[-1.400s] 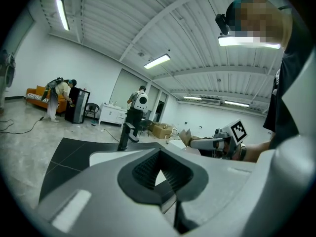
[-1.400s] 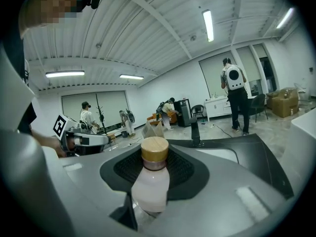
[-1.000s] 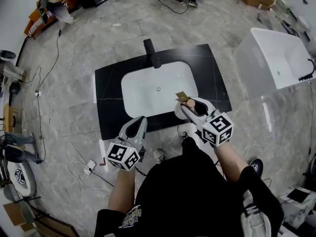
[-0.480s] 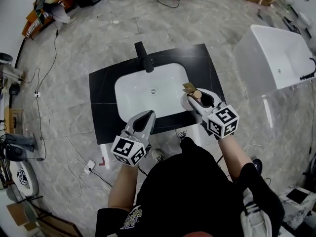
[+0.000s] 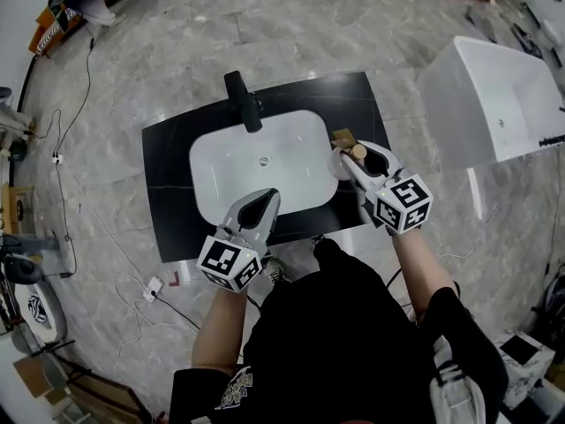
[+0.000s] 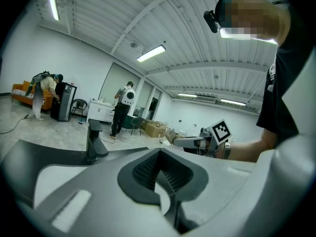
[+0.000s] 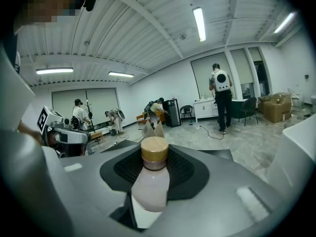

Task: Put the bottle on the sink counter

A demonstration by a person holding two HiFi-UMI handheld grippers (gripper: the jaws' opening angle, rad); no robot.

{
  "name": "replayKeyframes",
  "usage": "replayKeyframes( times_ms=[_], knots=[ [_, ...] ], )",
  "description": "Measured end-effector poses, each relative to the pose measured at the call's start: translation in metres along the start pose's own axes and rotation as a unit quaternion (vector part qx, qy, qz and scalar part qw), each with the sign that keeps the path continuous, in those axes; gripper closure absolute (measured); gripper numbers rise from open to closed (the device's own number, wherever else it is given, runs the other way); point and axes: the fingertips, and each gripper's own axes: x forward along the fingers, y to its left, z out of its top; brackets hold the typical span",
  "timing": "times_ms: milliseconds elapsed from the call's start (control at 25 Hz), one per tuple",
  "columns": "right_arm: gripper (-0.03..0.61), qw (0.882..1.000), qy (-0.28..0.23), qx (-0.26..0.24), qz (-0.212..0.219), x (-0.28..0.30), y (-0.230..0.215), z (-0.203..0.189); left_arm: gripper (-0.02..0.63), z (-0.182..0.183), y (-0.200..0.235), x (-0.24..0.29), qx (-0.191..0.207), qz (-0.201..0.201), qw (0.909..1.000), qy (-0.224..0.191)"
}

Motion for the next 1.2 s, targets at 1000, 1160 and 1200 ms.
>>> replayKeyframes(
  times_ms=[1000,1160,1200],
  knots=[
    [0.417,0.999,0.027,-0.012,-0.025,0.118,-0.157,-0.031,0.613,-0.037,0.032,0.121,-0.026,-0.032,0.9975,0.058],
    [0.417,0.999,0.031,-0.014,-0.026,0.131,-0.169,-0.035,0.612,-0.043,0.033,0.125,-0.02,-0.027,0.9977,0.059],
    [0.417,0.999,0.031,-0.015,-0.027,0.133,-0.172,-0.034,0.612,-0.043,0.033,0.125,-0.02,-0.025,0.9978,0.059]
  ],
)
